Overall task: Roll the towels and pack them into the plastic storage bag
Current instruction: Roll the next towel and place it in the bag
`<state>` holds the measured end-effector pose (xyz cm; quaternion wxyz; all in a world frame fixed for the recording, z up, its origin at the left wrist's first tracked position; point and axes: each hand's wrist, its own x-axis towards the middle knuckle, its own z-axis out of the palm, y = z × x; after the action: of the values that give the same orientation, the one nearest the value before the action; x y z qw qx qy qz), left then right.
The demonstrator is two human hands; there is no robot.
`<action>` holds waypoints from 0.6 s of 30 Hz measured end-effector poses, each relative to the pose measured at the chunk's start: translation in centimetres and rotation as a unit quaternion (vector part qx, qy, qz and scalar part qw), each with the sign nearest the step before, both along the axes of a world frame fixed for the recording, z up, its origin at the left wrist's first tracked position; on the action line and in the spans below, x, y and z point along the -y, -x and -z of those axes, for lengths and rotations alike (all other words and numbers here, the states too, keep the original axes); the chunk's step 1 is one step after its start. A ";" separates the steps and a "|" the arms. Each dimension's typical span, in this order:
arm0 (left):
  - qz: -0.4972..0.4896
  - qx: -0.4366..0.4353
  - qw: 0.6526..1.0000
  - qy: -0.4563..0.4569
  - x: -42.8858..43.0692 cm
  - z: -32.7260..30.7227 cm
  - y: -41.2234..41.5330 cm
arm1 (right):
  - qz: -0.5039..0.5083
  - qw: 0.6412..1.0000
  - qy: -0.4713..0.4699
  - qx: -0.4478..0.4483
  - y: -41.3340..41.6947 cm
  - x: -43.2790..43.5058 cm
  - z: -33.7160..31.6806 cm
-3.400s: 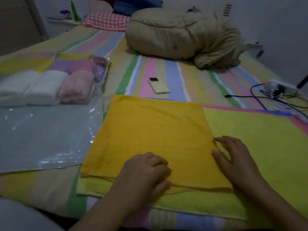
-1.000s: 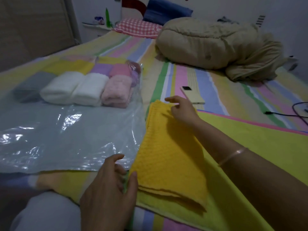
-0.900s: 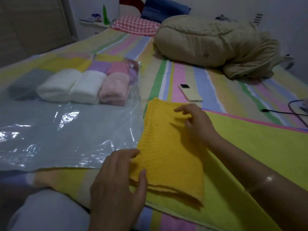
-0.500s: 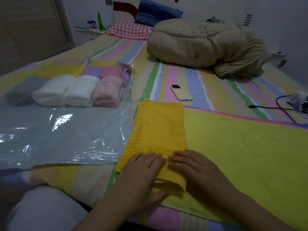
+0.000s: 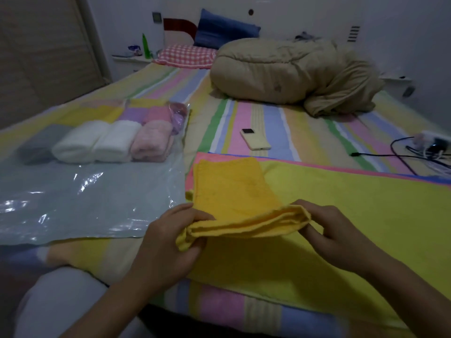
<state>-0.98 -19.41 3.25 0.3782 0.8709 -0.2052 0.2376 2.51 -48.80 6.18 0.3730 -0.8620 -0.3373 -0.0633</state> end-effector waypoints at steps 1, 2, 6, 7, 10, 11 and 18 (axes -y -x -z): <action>0.018 -0.019 0.999 0.041 0.1 -0.3 0.5 | -0.006 0.999 -0.029 -0.018 0.7 0.2 -0.1; 0.033 -0.033 0.996 0.073 0.3 -0.5 0.9 | -0.010 0.997 -0.065 -0.046 1.4 0.3 0.0; 0.049 -0.069 0.989 0.125 1.4 -0.1 1.9 | 0.037 0.976 -0.175 -0.125 2.9 0.1 1.6; 0.045 -0.082 0.987 0.128 1.6 0.2 1.8 | 0.051 0.972 -0.180 -0.139 2.9 -0.1 2.1; 0.025 -0.113 0.989 0.093 1.7 1.4 1.2 | 0.088 0.966 -0.167 -0.175 2.7 -0.7 3.6; 0.012 -0.121 0.990 0.076 1.8 1.7 1.0 | 0.104 0.960 -0.171 -0.195 2.5 -0.8 4.0; -0.139 -0.216 0.965 0.044 2.3 3.3 0.2 | 0.173 0.925 -0.141 -0.307 1.3 -1.3 5.6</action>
<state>-1.16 -21.70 -0.01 0.4152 0.9038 0.0150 0.1027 1.25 -47.53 0.59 0.5595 -0.8225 -0.0394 0.0937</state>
